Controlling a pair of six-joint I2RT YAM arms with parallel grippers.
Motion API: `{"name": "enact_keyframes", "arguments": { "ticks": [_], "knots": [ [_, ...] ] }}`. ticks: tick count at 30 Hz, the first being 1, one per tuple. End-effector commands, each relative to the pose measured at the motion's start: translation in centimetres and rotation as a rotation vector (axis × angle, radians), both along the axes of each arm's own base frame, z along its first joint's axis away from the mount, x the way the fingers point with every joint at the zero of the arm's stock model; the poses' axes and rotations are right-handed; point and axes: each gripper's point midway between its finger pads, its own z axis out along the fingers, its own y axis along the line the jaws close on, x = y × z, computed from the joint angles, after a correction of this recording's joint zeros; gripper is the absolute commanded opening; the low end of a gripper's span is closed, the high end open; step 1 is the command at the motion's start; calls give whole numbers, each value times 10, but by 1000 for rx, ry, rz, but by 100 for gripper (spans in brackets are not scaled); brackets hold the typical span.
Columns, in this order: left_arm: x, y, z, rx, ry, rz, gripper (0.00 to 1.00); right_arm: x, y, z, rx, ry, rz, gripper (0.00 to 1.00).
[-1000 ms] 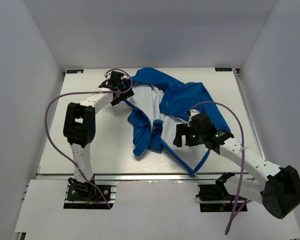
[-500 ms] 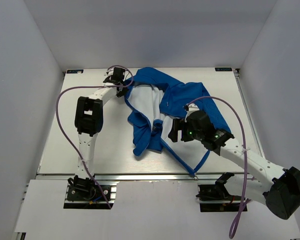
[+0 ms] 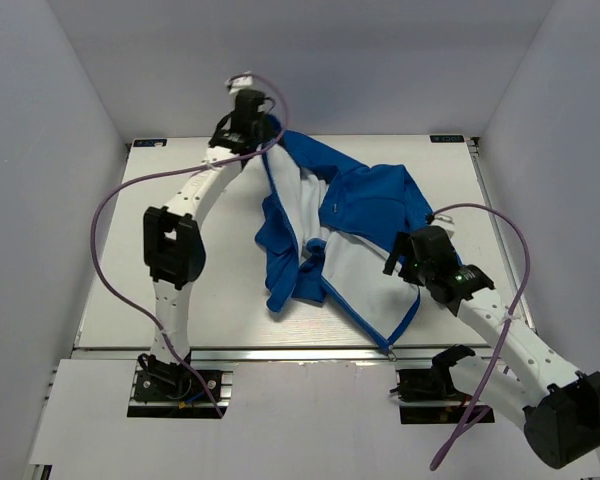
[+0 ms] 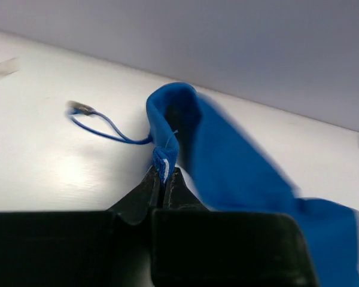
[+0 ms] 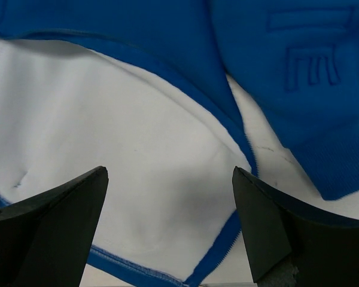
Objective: Zip up the jacket
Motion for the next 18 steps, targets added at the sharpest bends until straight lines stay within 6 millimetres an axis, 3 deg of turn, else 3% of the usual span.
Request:
{"name": "enact_keyframes", "arguments": {
  "ticks": [1,2,4,7,8,9,10,13,14,15,16,17,18],
  "knots": [
    [-20,-108,82,-2,-194,-204,0,-6,-12,-6,36,18,-44,89],
    [-14,-129,59,-2,-169,-241,0,-6,-12,-5,37,13,-41,89],
    [-18,-169,53,-39,-176,-323,0,-7,-15,-5,32,15,-44,89],
    [-15,-205,45,-123,-201,-384,0,-7,-8,-1,40,-10,27,89],
    [-15,-210,36,-149,-188,-388,11,0,-2,8,14,-68,118,89],
    [-14,-217,34,-164,-204,-414,58,3,4,12,8,-95,174,89],
    [-17,-224,32,-175,-201,-461,94,4,13,17,18,-109,242,89],
    [-29,-228,42,-145,-203,-534,98,22,23,38,-12,-169,314,89],
    [-34,-220,33,-96,-167,-537,98,29,27,45,-28,-202,351,89],
    [-38,-212,36,-71,-158,-523,98,36,32,53,-34,-227,377,89],
    [-48,-199,65,-63,-189,-500,98,39,39,55,-34,-239,428,89],
    [-52,-184,71,-23,-194,-463,98,45,43,48,-54,-218,463,89],
    [-63,-171,46,20,-135,-441,98,52,53,55,-63,-255,531,89]
  ]
}}
